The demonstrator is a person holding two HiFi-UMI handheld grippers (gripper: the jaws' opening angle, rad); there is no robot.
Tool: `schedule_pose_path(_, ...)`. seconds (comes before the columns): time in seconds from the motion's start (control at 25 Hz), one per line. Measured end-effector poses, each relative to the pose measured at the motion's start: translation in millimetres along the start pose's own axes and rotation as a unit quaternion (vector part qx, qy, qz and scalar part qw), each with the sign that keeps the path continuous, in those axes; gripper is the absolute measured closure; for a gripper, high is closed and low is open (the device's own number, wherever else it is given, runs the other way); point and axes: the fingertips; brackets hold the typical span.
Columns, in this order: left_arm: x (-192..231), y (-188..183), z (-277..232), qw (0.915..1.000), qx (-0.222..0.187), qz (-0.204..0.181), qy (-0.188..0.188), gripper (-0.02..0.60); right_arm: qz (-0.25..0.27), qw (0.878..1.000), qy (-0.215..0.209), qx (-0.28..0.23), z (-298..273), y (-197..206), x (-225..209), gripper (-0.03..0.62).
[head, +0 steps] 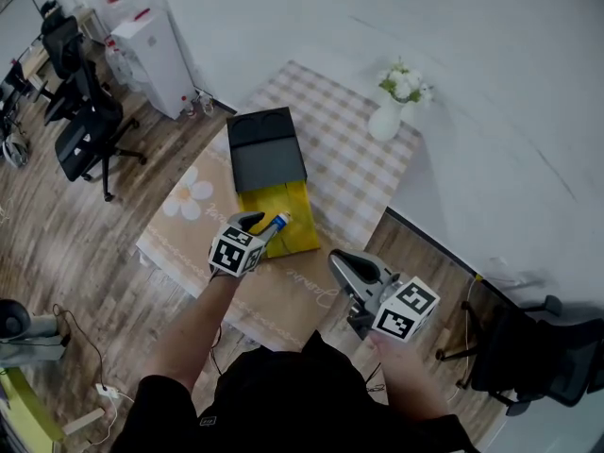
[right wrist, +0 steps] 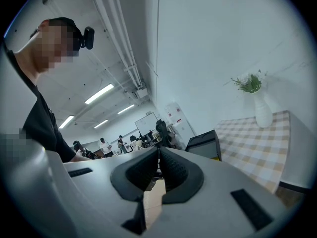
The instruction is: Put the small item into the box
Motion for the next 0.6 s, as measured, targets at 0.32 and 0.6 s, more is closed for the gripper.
schedule_pose_path(0.32, -2, -17, 47, 0.9982, -0.059, 0.013, -0.005, 0.471, 0.025, 1.0, -0.008, -0.005, -9, -12, 22, 0.556)
schedule_pose_path(0.6, 3, -27, 84, 0.9955, -0.093, 0.009, -0.013, 0.517, 0.05, 0.999, -0.004, -0.013, -15, -25, 39, 0.556)
Point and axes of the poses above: the fingertips, and each gripper's own axes: z backward along the fingers, x to its left, y out of its underside, and after that the axes turned 4 degrees about y, right-handed
